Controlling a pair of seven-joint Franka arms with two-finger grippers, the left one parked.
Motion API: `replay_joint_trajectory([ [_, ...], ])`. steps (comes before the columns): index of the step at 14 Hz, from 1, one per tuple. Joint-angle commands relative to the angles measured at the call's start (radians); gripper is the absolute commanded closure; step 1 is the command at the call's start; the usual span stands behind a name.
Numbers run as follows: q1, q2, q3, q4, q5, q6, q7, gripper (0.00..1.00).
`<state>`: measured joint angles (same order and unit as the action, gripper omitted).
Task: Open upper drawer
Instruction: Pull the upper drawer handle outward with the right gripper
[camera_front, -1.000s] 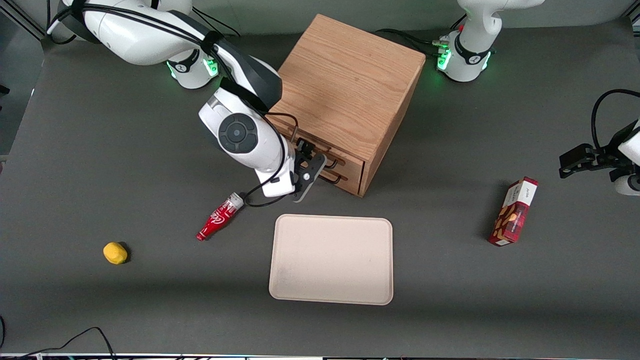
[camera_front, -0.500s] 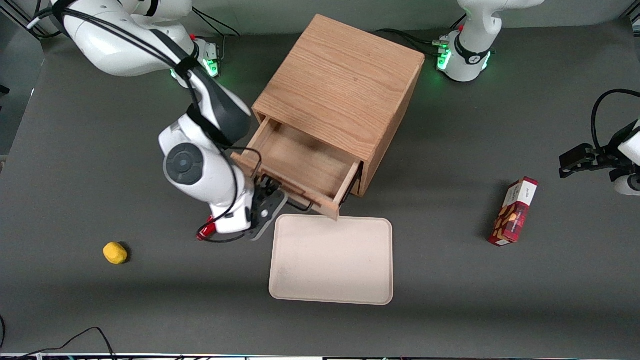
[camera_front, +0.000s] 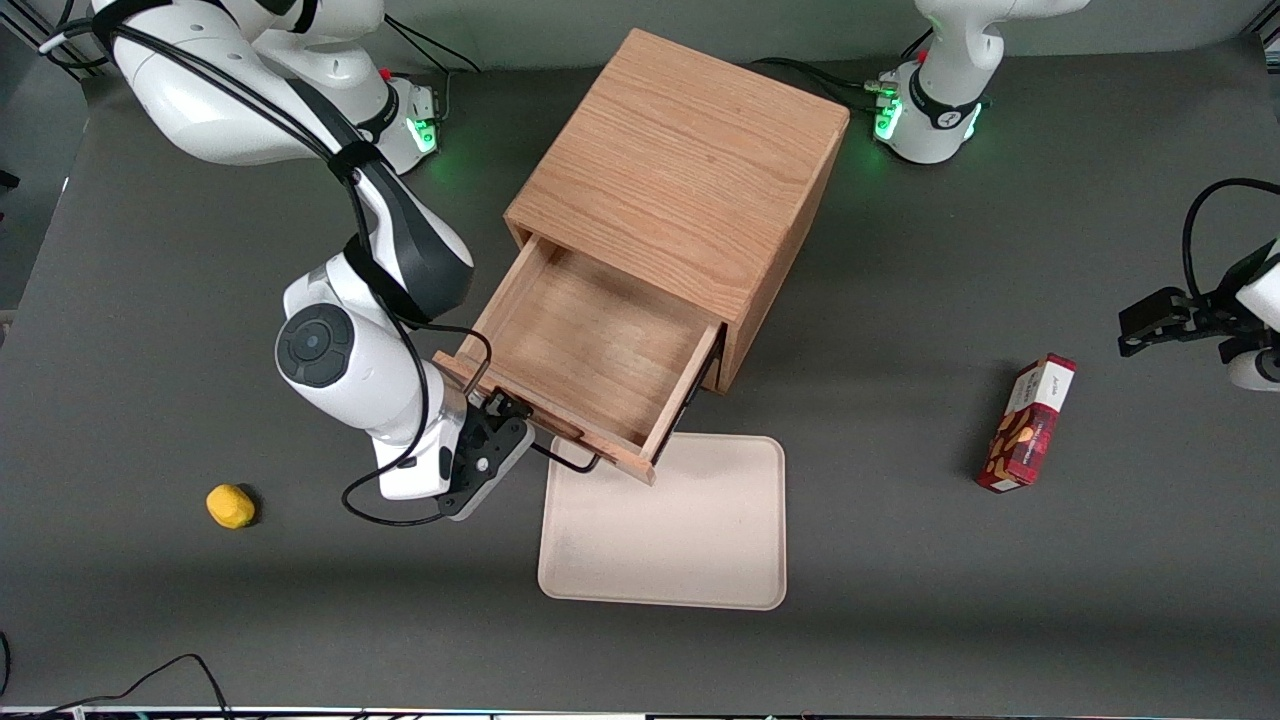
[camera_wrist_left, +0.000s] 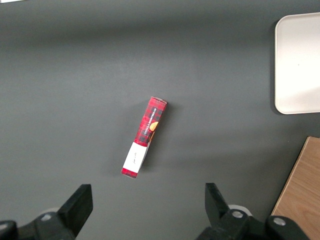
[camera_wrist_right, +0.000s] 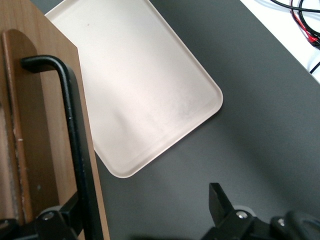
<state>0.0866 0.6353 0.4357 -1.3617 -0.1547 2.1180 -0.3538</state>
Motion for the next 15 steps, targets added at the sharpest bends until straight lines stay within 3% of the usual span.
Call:
replay_joint_trajectory([
  [1,0.021,0.026,-0.038,0.042,-0.013,0.028,-0.010,0.00],
  [2,0.016,0.026,-0.040,0.058,-0.002,0.022,-0.011,0.00],
  [4,0.007,0.017,-0.046,0.062,0.122,0.013,-0.013,0.00],
  [6,0.004,0.009,-0.069,0.067,0.196,-0.013,-0.016,0.00],
  [11,0.001,-0.012,-0.071,0.116,0.201,-0.123,-0.014,0.00],
  [15,-0.135,-0.245,-0.090,-0.030,0.182,-0.142,-0.014,0.00],
])
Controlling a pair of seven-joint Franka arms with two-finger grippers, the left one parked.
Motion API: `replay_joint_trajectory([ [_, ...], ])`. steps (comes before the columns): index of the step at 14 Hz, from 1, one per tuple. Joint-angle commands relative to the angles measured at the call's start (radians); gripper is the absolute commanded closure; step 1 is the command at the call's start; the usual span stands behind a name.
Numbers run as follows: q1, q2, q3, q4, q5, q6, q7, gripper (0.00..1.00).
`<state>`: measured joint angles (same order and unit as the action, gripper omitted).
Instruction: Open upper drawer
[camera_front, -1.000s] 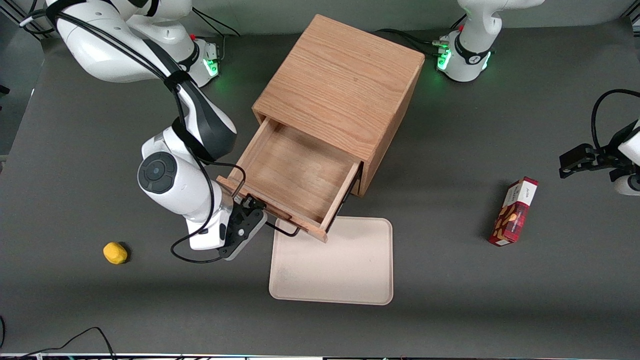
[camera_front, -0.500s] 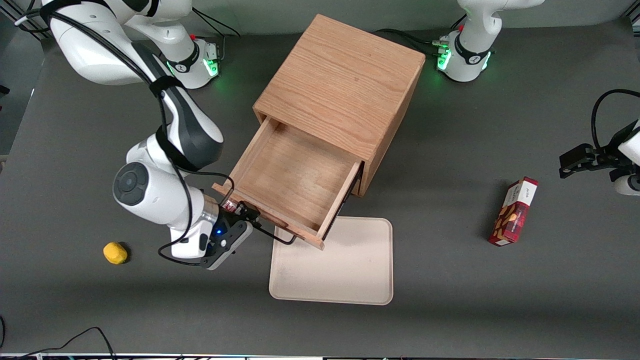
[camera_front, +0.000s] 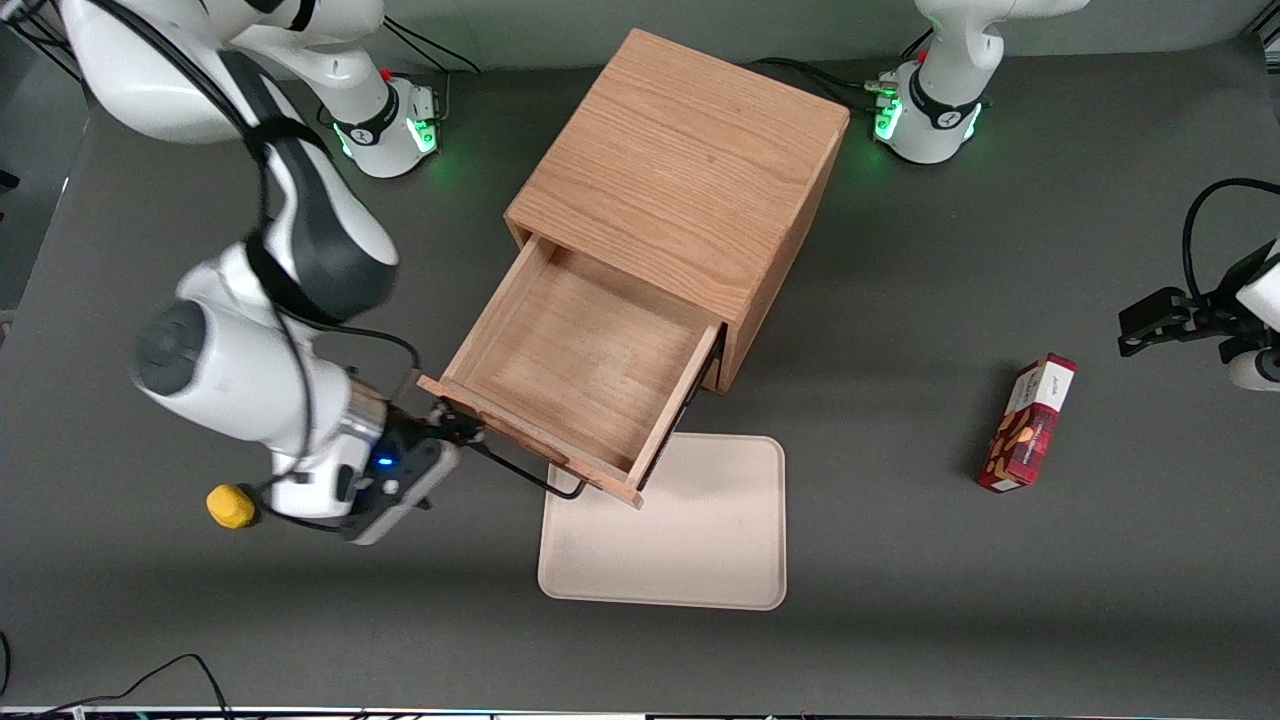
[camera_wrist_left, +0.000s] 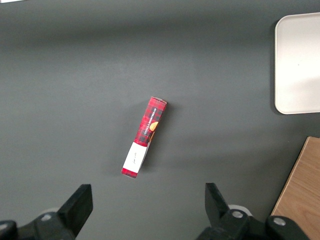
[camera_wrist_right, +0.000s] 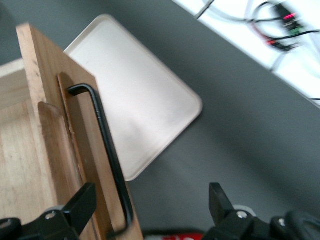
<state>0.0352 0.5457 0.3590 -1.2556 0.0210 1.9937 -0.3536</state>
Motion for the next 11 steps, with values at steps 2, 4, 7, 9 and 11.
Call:
replay_joint_trajectory([
  [2,-0.151,-0.255,-0.041,-0.237,-0.091,-0.009,-0.021,0.00],
  [4,-0.191,-0.294,-0.046,-0.268,-0.127,-0.048,-0.013,0.00],
  [7,-0.221,-0.367,-0.060,-0.271,-0.127,-0.232,0.141,0.00],
  [9,-0.222,-0.441,-0.060,-0.306,-0.119,-0.306,0.366,0.00],
  [11,-0.251,-0.533,-0.060,-0.372,0.013,-0.357,0.599,0.00],
])
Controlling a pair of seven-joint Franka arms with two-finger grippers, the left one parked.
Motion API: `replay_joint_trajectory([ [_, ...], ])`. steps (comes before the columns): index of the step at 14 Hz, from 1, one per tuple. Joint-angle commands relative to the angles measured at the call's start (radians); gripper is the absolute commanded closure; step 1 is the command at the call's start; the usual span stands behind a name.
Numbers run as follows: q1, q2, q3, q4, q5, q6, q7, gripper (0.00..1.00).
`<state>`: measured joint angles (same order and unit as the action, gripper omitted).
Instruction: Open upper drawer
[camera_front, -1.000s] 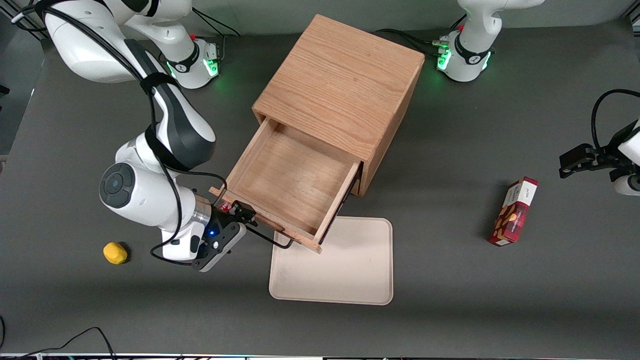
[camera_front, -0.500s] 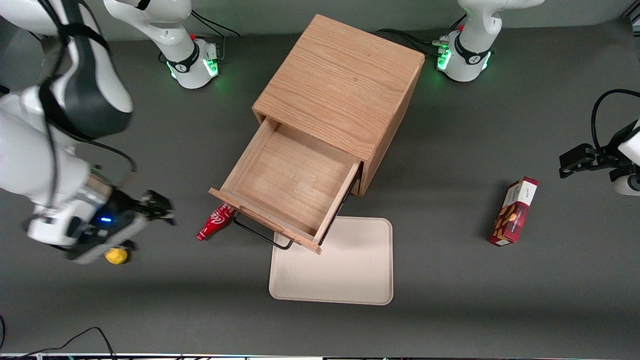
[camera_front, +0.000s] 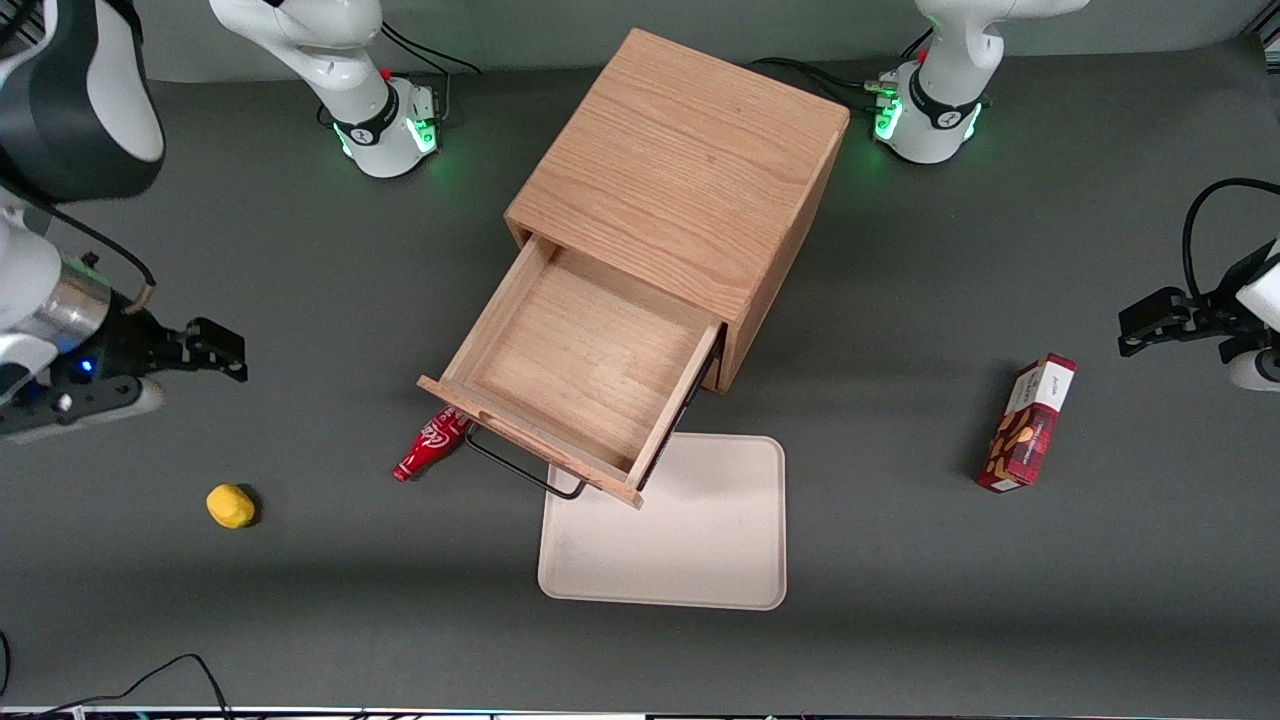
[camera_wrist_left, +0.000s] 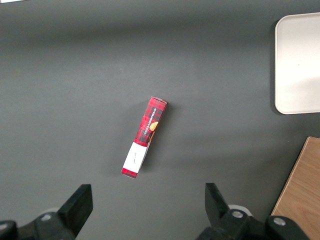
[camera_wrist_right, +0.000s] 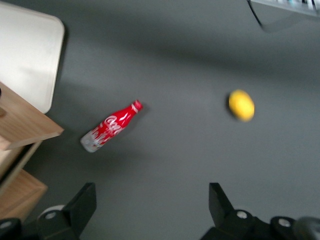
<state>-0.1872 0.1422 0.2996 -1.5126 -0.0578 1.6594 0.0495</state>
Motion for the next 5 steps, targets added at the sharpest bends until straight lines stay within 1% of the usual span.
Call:
replay_joint_trajectory([
  [1,-0.043,-0.174,0.000,-0.162,0.119,-0.018,0.241,0.00],
  [2,-0.052,-0.196,0.000,-0.179,0.116,-0.012,0.234,0.00],
  [5,-0.063,-0.187,0.009,-0.173,0.024,-0.009,0.182,0.00],
])
